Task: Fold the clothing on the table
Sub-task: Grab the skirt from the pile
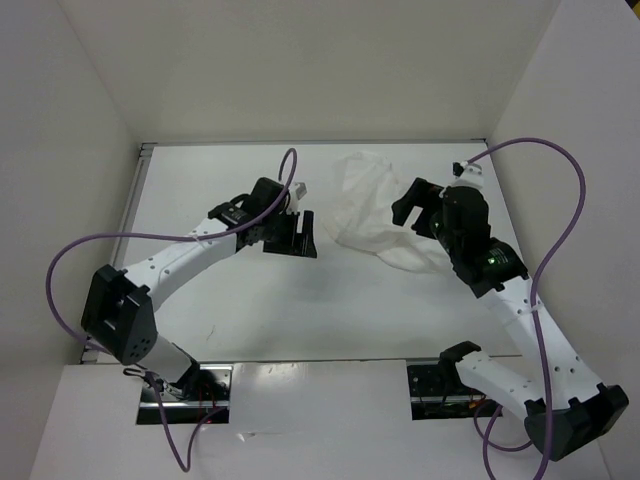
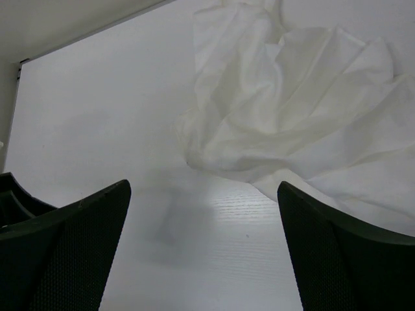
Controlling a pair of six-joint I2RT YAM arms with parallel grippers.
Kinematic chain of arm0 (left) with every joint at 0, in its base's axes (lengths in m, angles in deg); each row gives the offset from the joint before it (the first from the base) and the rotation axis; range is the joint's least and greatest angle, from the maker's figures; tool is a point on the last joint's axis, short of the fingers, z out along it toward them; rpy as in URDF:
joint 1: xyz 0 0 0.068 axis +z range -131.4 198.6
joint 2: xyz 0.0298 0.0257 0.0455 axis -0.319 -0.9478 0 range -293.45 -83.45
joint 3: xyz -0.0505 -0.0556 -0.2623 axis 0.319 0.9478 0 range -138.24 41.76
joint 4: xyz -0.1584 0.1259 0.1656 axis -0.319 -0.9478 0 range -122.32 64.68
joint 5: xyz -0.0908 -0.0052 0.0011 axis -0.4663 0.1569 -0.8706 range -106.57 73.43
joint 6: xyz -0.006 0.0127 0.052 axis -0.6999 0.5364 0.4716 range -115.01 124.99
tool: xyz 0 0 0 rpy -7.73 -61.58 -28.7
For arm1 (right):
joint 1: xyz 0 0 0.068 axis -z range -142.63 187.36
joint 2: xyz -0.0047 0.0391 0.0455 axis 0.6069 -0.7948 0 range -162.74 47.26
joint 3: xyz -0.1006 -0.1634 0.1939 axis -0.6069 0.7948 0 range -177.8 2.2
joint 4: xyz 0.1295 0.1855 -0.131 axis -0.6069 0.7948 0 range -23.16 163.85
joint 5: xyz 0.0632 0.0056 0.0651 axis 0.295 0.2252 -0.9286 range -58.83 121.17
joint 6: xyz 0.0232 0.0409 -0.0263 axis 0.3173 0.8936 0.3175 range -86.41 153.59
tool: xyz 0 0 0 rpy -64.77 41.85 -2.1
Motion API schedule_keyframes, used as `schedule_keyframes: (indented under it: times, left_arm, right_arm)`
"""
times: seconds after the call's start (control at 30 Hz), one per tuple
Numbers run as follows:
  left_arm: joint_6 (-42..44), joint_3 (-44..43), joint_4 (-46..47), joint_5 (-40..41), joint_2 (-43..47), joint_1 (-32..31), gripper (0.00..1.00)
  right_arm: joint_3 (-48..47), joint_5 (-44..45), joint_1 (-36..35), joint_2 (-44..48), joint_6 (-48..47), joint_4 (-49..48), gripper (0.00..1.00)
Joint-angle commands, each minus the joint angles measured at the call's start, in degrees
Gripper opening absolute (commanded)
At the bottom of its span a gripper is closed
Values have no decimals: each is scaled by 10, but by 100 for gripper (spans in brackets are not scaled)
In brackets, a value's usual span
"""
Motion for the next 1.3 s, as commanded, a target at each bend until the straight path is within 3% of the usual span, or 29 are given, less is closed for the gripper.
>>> schedule_keyframes:
  times: [0.0, 0.13, 0.33, 0.4, 0.57, 0.97, 1.1, 1.2, 1.23, 1.27]
  left_arm:
    - [40, -48, 7, 59, -16, 1, 81]
    - [68, -141, 54, 70, -136, 1, 79]
    - [198, -217, 124, 84, -267, -23, 53]
    - [223, -224, 138, 48, -281, -23, 53]
    - [243, -228, 162, 58, -299, -29, 57]
    - [225, -278, 210, -43, -368, -29, 55]
    - [219, -283, 222, -28, -386, -29, 54]
    - [212, -297, 231, -17, -401, -29, 35]
    - [212, -305, 231, -17, -406, -23, 9]
    - [212, -311, 226, -11, -406, -23, 0]
  right_arm:
    - [15, -5, 3, -5, 22, -21, 98]
    - [15, 21, 3, -11, 30, 4, 98]
    - [26, 36, 8, 22, 24, 15, 98]
    - [32, 41, 8, 31, 24, 21, 98]
    - [37, 41, 20, 49, 19, 39, 98]
    - [20, 17, 20, 49, 19, 83, 98]
    - [15, 10, 25, 49, 19, 95, 98]
    - [15, -6, 25, 61, 30, 95, 98]
    - [15, -12, 25, 61, 30, 95, 98]
    - [15, -12, 25, 68, 30, 95, 98]
